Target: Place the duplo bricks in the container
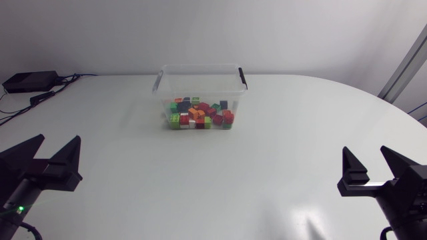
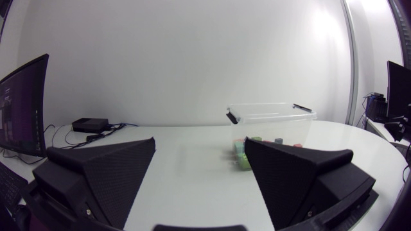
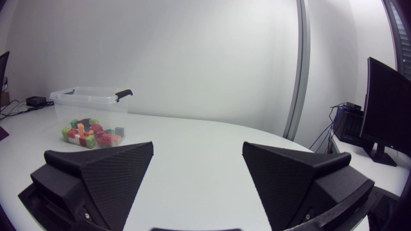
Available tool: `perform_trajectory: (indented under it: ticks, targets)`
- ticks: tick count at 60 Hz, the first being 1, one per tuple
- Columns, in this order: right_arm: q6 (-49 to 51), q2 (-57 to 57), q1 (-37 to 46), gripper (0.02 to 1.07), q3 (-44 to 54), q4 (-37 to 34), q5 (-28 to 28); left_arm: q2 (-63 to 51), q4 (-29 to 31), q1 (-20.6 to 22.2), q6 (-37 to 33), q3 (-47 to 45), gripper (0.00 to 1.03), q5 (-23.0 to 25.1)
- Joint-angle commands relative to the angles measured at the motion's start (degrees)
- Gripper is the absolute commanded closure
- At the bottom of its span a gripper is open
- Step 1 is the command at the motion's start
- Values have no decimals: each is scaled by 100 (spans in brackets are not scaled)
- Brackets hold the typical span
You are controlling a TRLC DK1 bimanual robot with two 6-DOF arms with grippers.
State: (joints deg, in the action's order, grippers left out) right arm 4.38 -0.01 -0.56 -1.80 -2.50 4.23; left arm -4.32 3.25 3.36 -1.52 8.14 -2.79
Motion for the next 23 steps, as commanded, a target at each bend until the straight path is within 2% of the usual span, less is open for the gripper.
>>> perform_trajectory:
  ticks: [1, 10, 23]
  targets:
    - [-253, -3, 50, 7, 138, 140, -132, 162, -160, -129, 102, -324, 7, 114]
    - [-434, 1, 56, 7, 179, 248, -417, 426, -321, -331, 151, -803, 9, 275]
    - [-438, 1, 56, 7, 180, 250, -423, 432, -325, -336, 152, -814, 10, 279]
